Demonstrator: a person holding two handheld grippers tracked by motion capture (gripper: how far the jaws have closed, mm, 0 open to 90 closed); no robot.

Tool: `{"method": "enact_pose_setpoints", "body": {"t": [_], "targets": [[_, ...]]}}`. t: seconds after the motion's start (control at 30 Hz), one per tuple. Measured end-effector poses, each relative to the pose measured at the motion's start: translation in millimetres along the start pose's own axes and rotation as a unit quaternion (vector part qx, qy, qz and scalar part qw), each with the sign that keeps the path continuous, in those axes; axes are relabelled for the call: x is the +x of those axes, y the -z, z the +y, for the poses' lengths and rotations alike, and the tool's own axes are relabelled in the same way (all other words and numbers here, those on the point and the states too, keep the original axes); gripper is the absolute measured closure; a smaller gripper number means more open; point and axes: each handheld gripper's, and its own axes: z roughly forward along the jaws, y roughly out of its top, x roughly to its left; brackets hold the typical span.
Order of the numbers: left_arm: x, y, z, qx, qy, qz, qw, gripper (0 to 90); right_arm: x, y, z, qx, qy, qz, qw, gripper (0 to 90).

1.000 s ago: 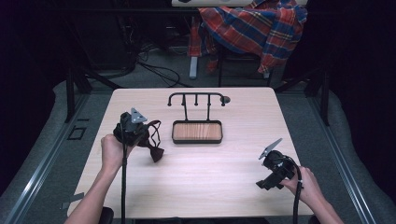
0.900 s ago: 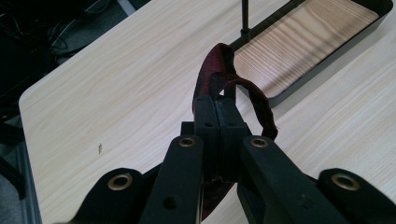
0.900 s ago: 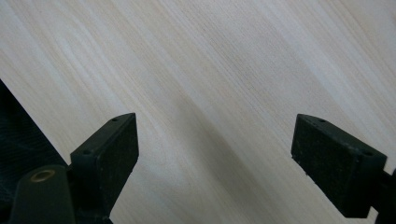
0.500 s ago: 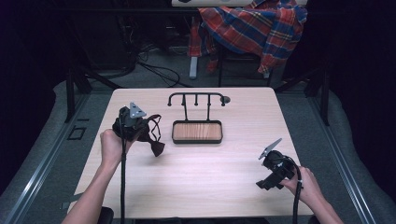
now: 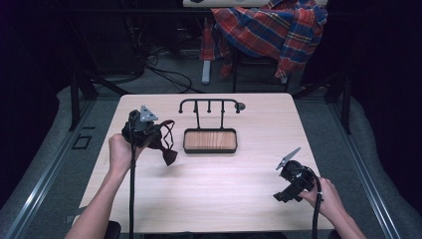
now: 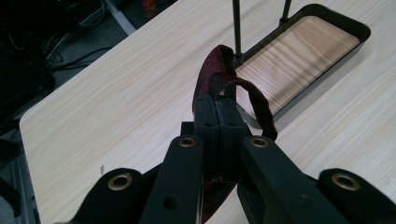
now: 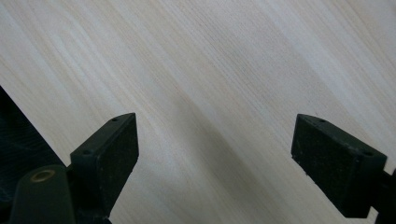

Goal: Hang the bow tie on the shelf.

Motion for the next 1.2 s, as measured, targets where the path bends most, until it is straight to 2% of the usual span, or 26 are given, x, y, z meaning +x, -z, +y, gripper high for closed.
{"method": "enact_pose_setpoints", "body": {"t": [0.2, 0.23, 0.4, 0.43, 0.5, 0.6, 0.77, 1.13, 1.2], "targets": [[-1.9, 1.2, 3.6, -0.005, -0.001, -0.009, 1.0000, 89.2, -0.4, 1.3, 0.0, 0.004, 0.004, -0.003, 1.0000, 14.6], [-2.1, 1.0, 4.3, -0.004, -0.002, -0.011, 0.9999, 89.2, 0.0, 0.6, -0.5, -0.001, -0.002, 0.001, 1.0000, 14.6], [-4.9, 0.1, 8.7, -0.008, -0.005, -0.015, 0.9998, 89.2, -0.4, 1.1, -0.8, 0.001, -0.002, -0.002, 1.0000, 14.6], [-4.9, 0.0, 10.0, -0.008, -0.007, -0.017, 0.9998, 89.2, 0.2, -1.1, -1.7, -0.011, -0.010, 0.007, 0.9999, 14.6], [-5.6, 0.0, 13.1, -0.012, -0.007, -0.018, 0.9997, 89.2, -1.2, 1.6, -0.7, 0.005, 0.001, -0.002, 1.0000, 14.6], [-7.1, 0.0, 16.7, -0.015, -0.010, -0.019, 0.9997, 89.1, -1.5, 0.7, -1.9, -0.005, -0.006, 0.004, 1.0000, 14.6], [-10.0, -2.1, 21.6, -0.015, -0.017, -0.022, 0.9995, 89.2, -1.2, 1.1, -1.3, 0.000, -0.003, 0.002, 1.0000, 14.6], [-9.8, -7.5, 32.4, -0.022, -0.017, -0.025, 0.9993, 89.1, -1.6, 1.4, -1.5, -0.001, -0.003, 0.004, 1.0000, 14.6], [-9.3, -8.4, 34.3, -0.025, -0.017, -0.026, 0.9992, 89.1, -1.2, 2.0, -1.2, 0.002, -0.001, -0.001, 1.0000, 14.6]]}}
